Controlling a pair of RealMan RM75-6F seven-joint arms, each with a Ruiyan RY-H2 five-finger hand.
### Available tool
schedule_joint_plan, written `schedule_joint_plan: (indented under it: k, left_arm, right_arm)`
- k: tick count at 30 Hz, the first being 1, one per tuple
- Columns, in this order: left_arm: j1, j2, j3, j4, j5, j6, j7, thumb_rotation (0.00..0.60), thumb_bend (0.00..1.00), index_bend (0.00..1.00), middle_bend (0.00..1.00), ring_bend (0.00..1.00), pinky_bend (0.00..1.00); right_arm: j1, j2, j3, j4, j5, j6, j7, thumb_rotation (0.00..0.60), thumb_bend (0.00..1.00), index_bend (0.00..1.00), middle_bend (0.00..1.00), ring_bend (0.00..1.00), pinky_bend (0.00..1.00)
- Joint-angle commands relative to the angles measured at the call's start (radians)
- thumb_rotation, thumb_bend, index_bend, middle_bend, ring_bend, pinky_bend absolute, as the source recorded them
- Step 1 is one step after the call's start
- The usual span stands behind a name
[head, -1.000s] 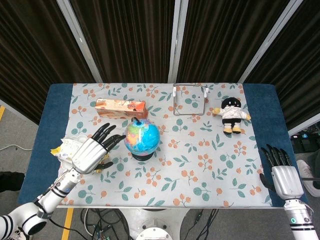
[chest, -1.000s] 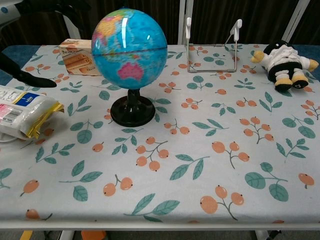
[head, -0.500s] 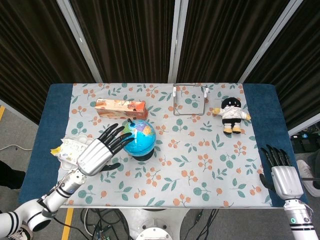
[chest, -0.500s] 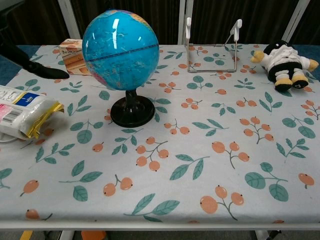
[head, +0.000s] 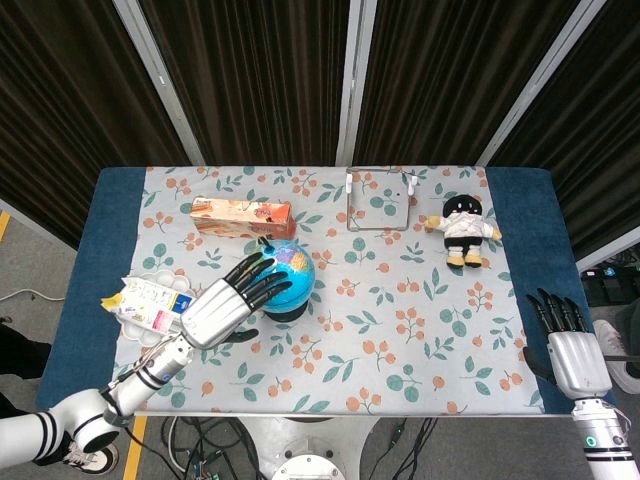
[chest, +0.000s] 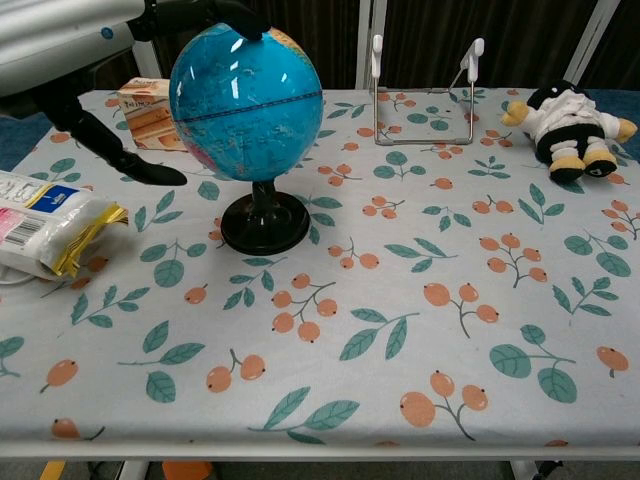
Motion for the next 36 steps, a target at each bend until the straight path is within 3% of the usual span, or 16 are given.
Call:
schedule_joint_plan:
  k: [1,8,13,23,36]
  left_arm:
    - [0.017,0.015,0.014,-0.005,-0.006,0.013,0.003,0.600,0.06,0.11,0.12,0.00,0.00]
    - [0.075,0.065,0.045,-0.014,-0.020,0.068,0.003,0.600,0.06,0.11,0.17,0.00,0.00]
    - [0.121,0.101,0.047,-0.012,-0.049,0.119,-0.014,0.600,0.05,0.11,0.30,0.00,0.00]
    - [0.098,0.082,0.020,-0.011,0.007,0.147,-0.029,0.600,0.05,0.11,0.13,0.00,0.00]
    - [-0.007,0.003,-0.005,-0.014,0.019,0.018,-0.011,0.600,0.05,0.11,0.12,0.00,0.00]
  right_arm:
    - [0.001,-0.001,0.000,-0.001,-0.001,-0.001,-0.003,0.600,0.30,0.00,0.00,0.00,0.00]
    - [0.005,-0.004,-0.002,-0.010,-0.006,-0.005,-0.020,0.600,0.30,0.00,0.00,0.00,0.00]
    - [0.006,-0.002,-0.001,-0.018,-0.004,-0.006,-0.031,0.600,0.30,0.00,0.00,0.00,0.00]
    - [0.007,-0.004,-0.002,-0.021,-0.001,-0.010,-0.038,0.600,0.30,0.00,0.00,0.00,0.00]
    - [0.005,-0.007,-0.001,0.002,0.008,-0.015,-0.008,0.600,0.30,0.00,0.00,0.00,0.00]
